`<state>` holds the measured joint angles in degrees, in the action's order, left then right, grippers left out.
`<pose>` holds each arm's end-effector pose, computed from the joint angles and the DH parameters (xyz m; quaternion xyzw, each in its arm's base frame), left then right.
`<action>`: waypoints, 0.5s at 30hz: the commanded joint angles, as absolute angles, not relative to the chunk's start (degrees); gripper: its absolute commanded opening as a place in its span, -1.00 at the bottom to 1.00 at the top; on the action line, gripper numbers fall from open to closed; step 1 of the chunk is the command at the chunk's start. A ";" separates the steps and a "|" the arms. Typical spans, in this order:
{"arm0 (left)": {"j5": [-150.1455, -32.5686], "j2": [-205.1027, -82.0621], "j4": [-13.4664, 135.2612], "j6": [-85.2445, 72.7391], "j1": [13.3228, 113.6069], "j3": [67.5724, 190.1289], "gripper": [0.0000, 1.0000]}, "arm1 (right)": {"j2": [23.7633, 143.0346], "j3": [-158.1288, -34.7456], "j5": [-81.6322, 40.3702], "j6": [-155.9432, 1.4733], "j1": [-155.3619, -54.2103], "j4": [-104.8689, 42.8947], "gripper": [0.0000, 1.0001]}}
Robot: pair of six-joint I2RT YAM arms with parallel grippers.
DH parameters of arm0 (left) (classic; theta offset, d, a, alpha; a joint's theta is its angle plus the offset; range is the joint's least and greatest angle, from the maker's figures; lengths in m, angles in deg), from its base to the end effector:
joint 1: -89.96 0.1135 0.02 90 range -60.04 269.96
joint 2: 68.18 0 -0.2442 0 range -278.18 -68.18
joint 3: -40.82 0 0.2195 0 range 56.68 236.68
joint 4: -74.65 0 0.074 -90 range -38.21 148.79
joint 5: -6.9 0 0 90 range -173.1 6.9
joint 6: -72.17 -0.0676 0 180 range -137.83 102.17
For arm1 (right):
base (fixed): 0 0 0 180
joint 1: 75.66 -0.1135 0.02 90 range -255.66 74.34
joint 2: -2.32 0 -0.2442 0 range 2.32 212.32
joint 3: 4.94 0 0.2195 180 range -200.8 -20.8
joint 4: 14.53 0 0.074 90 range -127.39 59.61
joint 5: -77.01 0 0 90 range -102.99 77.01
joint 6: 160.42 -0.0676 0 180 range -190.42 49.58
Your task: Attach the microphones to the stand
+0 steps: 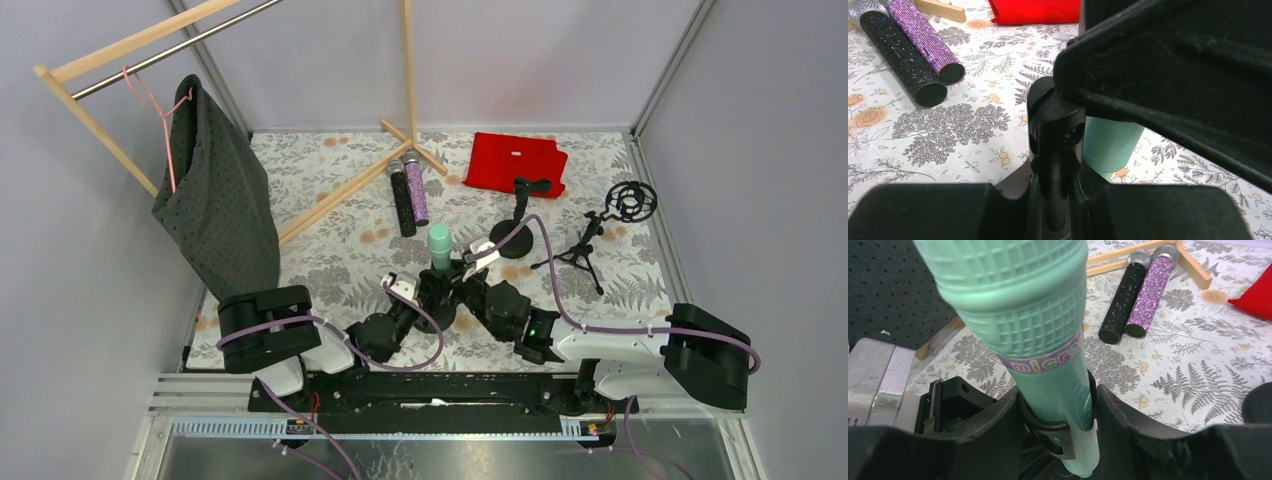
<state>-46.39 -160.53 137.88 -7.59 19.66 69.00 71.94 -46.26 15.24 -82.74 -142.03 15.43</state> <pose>0.1236 -0.2253 0.1578 0.1474 0.6963 -0.2590 0.6530 0.1342 0.2270 0.2422 -0.1512 0.6814 0.3096 0.6457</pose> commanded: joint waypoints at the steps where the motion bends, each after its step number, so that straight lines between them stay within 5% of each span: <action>1: -45.35 -161.77 139.56 -7.09 18.87 70.23 -1.00 | 73.79 -49.45 20.74 -75.80 -145.18 14.53 -0.13; 8: -45.09 -162.08 139.70 -7.48 18.19 69.70 -1.00 | 75.37 -52.13 20.98 -63.28 -147.31 13.63 -0.64; 15: -44.13 -163.15 140.40 -9.23 17.22 69.61 -1.00 | 76.46 -55.19 19.50 -51.93 -149.10 8.07 -0.81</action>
<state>-43.24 -161.45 139.48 -7.53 18.50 69.00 74.94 -51.83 20.59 -62.10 -147.05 12.13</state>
